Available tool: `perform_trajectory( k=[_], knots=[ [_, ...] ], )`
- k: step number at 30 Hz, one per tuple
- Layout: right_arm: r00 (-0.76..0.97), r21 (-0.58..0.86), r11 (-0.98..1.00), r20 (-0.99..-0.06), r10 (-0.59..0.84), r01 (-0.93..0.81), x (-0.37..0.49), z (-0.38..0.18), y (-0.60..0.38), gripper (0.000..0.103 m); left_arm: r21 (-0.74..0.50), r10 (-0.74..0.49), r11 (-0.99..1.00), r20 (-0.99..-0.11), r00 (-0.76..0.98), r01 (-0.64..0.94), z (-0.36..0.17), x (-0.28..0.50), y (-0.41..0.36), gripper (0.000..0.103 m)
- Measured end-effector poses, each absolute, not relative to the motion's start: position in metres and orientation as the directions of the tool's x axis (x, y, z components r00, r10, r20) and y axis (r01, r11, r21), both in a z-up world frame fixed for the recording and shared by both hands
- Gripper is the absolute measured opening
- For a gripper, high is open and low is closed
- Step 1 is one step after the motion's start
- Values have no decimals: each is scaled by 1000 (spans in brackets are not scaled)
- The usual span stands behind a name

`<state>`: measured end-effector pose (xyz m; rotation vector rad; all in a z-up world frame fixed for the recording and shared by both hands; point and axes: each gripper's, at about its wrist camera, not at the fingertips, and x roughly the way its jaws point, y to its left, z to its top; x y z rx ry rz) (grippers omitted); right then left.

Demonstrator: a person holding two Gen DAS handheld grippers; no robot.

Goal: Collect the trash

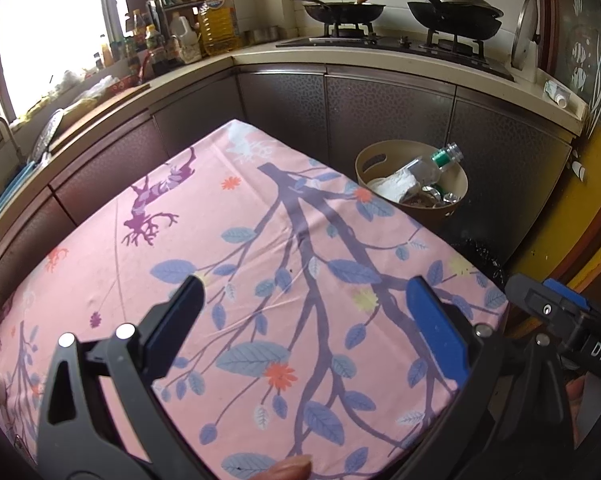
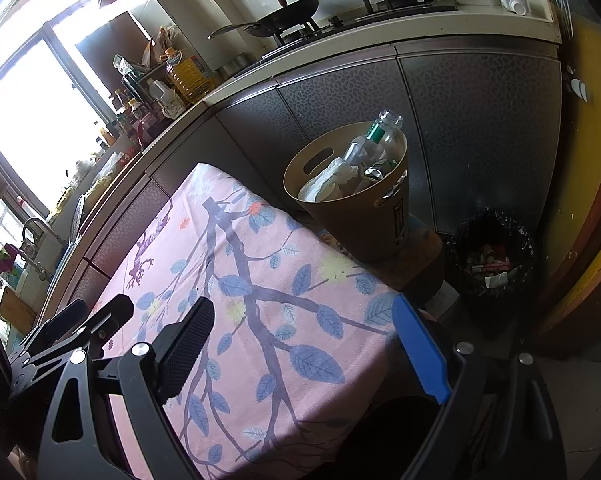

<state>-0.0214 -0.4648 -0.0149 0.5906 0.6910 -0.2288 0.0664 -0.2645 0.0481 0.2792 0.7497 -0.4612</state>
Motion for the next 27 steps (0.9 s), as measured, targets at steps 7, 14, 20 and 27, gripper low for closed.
perform_trajectory(
  k=[7,14,20,27],
  knots=[
    [752,426,823,-659,-3,377,-20,-14,-462,86,68,-307,865,-710,634,496,46,67,-263,97],
    [751,428,821,-660,-1,377,-20,-14,-461,86,61,-302,870,-718,627,489,44,68,-261,97],
    [751,424,826,-661,2,371,-20,-13,-458,86,68,-294,875,-713,636,480,45,67,-259,97],
    [749,422,828,-662,3,370,-19,-14,-456,86,100,-271,874,-713,647,476,43,67,-260,97]
  ],
)
